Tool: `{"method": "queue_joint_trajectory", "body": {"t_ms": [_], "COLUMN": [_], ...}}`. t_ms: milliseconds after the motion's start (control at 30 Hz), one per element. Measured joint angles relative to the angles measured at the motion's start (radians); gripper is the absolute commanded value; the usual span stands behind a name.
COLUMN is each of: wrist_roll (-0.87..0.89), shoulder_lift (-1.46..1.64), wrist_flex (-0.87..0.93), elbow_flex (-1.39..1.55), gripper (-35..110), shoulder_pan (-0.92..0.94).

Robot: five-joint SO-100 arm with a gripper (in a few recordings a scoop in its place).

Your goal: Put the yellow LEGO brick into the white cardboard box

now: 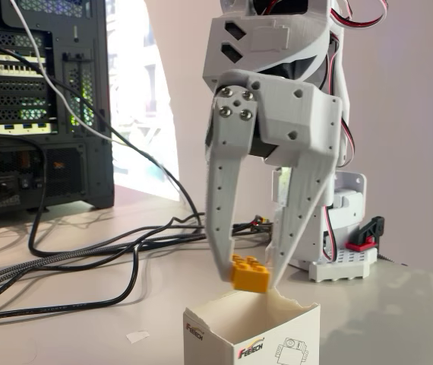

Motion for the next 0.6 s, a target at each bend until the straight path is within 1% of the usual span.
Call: {"method": "queue_joint_trajectory", "body": {"t_ms": [100, 167, 233, 300, 333, 500, 600], "wrist_roll": [0.0, 0.0, 0.0, 0.0, 0.0, -0.005, -0.009], "shoulder_lift": [0.003, 0.003, 0.003, 0.003, 0.005, 0.026, 0.034], "wrist_flex": [-0.011, -0.011, -0.011, -0.011, -0.011, -0.011, -0.011], "elbow_flex": [0.0, 0.0, 0.0, 0.0, 0.0, 0.0, 0.0], "gripper": [-8, -5, 3, 16, 20, 18, 10], "shoulder_pan": [-0.002, -0.003, -0.005, -0.003, -0.003, -0.003, -0.003]}}
